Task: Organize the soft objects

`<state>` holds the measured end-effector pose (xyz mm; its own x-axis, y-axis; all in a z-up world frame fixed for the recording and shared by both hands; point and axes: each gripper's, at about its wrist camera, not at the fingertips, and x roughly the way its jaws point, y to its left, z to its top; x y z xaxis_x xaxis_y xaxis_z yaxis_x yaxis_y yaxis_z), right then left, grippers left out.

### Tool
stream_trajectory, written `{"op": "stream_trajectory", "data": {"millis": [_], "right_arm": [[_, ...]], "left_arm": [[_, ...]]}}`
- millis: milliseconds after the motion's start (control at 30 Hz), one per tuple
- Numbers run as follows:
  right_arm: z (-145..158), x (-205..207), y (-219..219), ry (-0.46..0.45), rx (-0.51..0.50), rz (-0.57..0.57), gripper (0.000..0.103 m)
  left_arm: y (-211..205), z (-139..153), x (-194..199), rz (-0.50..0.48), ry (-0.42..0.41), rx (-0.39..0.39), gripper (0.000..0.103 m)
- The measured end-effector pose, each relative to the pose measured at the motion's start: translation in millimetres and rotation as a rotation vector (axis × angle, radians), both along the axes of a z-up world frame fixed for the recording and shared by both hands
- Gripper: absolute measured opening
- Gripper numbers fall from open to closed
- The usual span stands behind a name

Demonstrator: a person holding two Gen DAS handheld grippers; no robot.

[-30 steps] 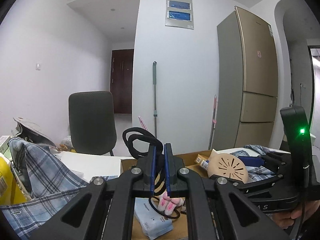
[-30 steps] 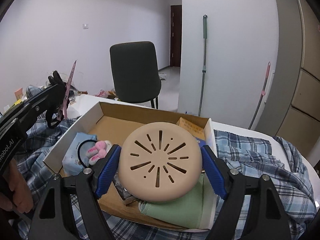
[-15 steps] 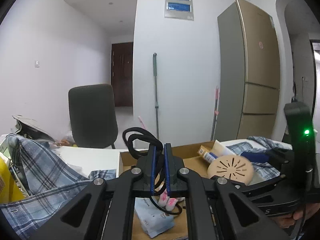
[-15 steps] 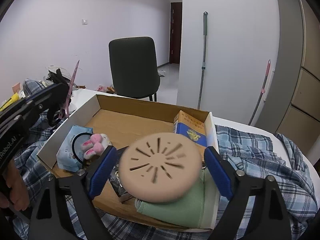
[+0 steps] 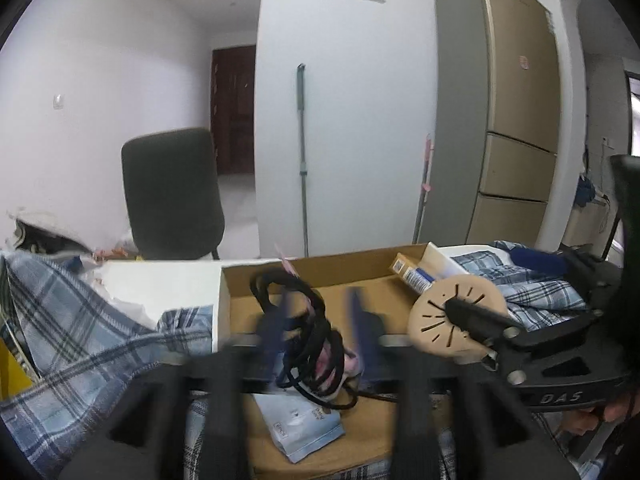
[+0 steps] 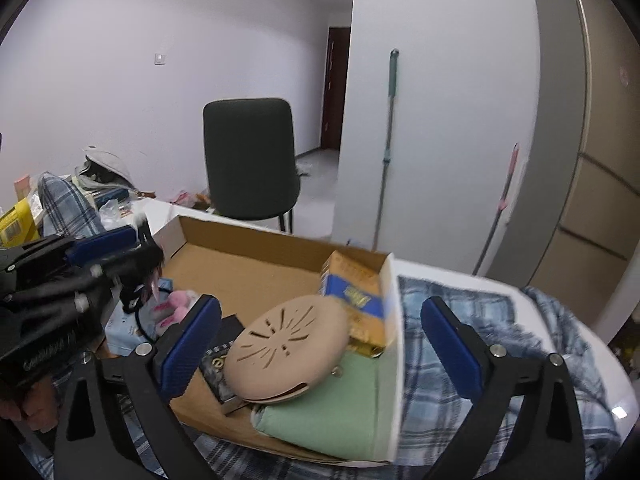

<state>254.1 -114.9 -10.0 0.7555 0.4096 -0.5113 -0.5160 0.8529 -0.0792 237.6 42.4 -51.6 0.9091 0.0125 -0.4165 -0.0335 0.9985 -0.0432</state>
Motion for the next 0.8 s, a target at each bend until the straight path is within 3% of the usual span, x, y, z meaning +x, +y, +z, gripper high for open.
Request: {"op": "stream_trajectory", "data": {"millis": [333, 600, 800], "right_arm": [[11.4, -1.9, -3.9, -0.02, 0.009, 0.0, 0.102], [50.4, -17.3, -19.9, -0.061, 0.063, -0.033, 0.102], [82.7, -63.5, -40.8, -0.222, 0.07, -0.093, 0.102]], "left_arm": [[16.8, 4.5, -3.5, 0.06, 0.013, -0.086, 0.073], [-3.5, 51.8, -39.9, 0.064, -0.171, 0.039, 0.073], [-10.6, 76.9, -82.3, 0.049, -0.272, 0.051, 0.073]]}}
